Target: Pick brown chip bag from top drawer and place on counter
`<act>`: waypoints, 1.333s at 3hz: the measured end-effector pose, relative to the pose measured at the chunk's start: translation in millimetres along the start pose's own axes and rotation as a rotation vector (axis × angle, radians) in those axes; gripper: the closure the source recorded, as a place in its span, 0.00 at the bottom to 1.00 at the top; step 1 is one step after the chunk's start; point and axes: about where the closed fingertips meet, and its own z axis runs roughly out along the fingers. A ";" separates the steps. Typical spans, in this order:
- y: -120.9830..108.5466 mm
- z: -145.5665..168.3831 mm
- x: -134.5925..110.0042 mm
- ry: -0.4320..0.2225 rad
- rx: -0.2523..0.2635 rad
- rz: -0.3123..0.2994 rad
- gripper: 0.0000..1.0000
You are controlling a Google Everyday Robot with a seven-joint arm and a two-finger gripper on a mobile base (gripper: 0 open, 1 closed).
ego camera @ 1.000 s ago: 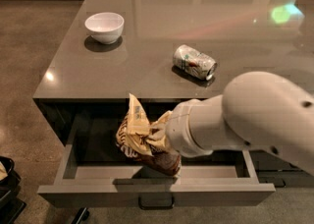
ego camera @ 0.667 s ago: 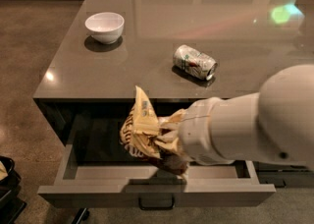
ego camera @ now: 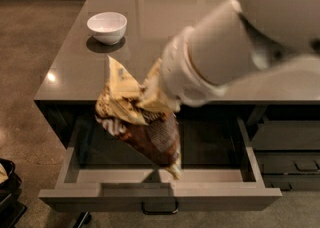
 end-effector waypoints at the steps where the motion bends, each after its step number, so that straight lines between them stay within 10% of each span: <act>1: -47.7 22.5 -6.3 0.061 -0.095 0.001 1.00; 2: -96.8 34.6 -9.9 0.172 -0.130 0.007 1.00; 4: -101.6 30.2 -45.4 0.160 -0.127 -0.061 1.00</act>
Offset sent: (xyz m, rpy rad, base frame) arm 0.2139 0.1392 0.1730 -0.1236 -0.1034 0.1751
